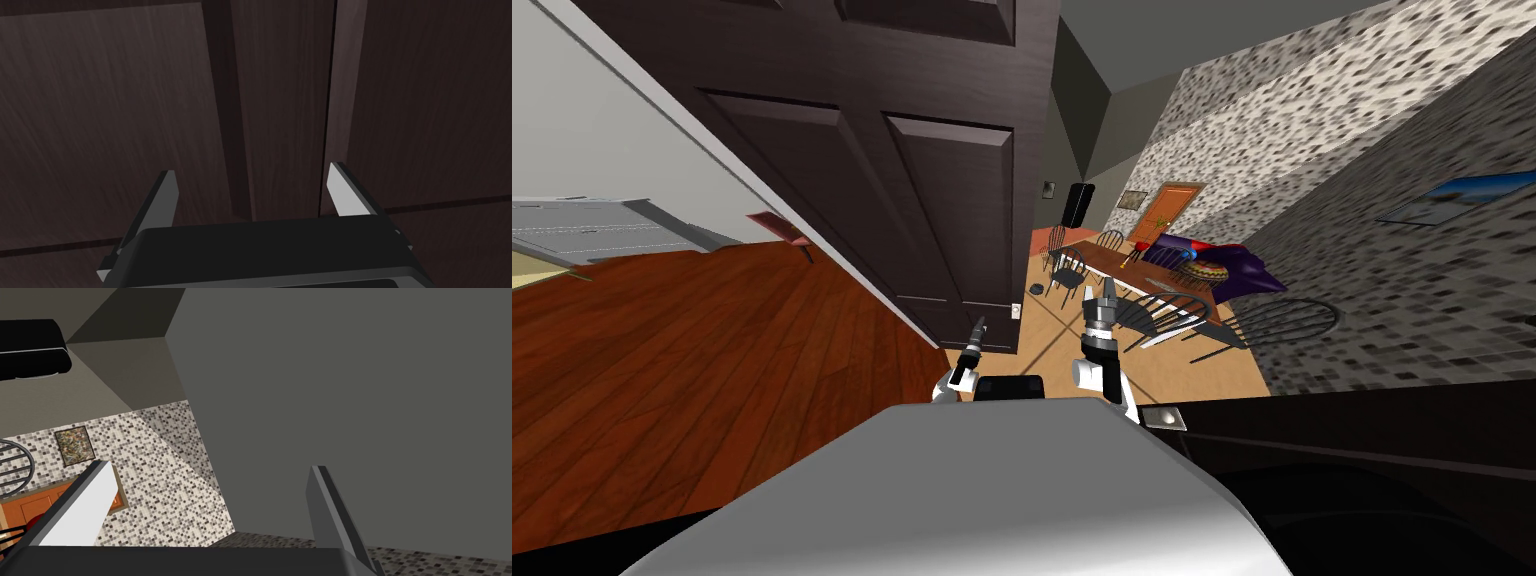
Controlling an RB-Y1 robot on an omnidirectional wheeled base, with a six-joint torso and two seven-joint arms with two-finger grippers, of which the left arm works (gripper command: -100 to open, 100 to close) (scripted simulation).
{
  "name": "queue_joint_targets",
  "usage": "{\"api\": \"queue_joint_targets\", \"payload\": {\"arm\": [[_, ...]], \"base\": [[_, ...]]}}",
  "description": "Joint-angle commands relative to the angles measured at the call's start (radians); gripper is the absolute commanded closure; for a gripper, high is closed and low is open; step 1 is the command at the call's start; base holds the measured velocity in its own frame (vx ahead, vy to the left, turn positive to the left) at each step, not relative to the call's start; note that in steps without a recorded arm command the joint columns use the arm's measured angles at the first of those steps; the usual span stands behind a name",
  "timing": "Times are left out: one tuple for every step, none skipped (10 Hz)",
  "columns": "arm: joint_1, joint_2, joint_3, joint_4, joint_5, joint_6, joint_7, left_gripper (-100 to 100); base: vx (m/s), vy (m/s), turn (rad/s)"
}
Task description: Push the door open
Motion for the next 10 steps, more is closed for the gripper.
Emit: {"api": "queue_joint_targets", "payload": {"arm": [[-0.011, -0.017, -0.001, -0.003, -0.014, 0.014, 0.015, -100], [-0.018, -0.028, -0.001, 0.003, -0.019, 0.014, 0.019, -100], [-0.021, -0.035, -0.001, 0.007, -0.023, 0.014, 0.021, -100], [-0.026, -0.044, -0.001, 0.012, -0.027, 0.015, 0.024, -100], [-0.029, -0.050, 0.000, 0.014, -0.029, 0.015, 0.026, -100], [-0.030, -0.054, 0.000, 0.016, -0.030, 0.015, 0.027, -100], [-0.032, -0.058, 0.000, 0.017, -0.032, 0.015, 0.028, -100], [-0.033, -0.061, 0.000, 0.019, -0.033, 0.015, 0.028, -100], [-0.035, -0.059, 0.000, 0.022, -0.031, 0.014, 0.027, -100], [-0.036, -0.046, 0.001, 0.024, -0.031, 0.013, 0.027, -100]], "base": [[-0.143, -0.115, 0.147], [-0.140, -0.116, 0.106], [-0.126, -0.144, 0.055], [-0.122, -0.181, 0.040], [-0.125, -0.168, 0.038], [-0.103, -0.150, 0.024], [-0.080, -0.137, 0.004], [-0.033, -0.095, -0.005], [-0.026, -0.057, 0.008], [0.084, 0.107, 0.010]]}}
